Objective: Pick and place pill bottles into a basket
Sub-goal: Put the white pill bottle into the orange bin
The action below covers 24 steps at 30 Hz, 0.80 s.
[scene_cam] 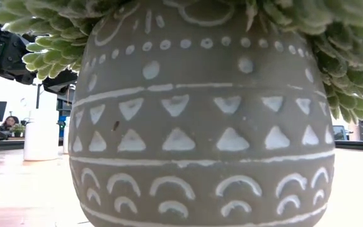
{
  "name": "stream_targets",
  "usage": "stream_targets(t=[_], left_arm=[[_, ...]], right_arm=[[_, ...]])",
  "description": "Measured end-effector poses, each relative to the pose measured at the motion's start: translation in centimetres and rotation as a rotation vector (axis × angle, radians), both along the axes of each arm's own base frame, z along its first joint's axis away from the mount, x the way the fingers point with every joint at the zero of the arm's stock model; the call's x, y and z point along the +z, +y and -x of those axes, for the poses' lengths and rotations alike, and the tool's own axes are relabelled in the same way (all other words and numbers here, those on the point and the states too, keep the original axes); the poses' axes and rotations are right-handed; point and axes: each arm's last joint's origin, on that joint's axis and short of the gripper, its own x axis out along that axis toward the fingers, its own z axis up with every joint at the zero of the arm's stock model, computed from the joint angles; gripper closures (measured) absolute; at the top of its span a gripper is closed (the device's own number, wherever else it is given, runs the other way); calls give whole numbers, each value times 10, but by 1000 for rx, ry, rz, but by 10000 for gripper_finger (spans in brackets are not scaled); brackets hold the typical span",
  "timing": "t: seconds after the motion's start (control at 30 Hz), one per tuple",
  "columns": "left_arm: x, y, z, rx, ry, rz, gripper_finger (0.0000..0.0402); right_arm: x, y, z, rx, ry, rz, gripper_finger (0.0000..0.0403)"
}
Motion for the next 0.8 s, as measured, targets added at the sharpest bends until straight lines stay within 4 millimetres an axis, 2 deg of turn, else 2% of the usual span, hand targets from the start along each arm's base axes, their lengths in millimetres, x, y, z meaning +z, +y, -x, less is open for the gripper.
stream_targets(t=[0.47, 0.8], left_arm=[[0, 0, 0, 0, 1, 0, 169], [0, 0, 0, -1, 2, 0, 168]], right_arm=[[-33, 14, 18, -2, 20, 7, 255], [-45, 23, 22, -2, 21, 6, 255]])
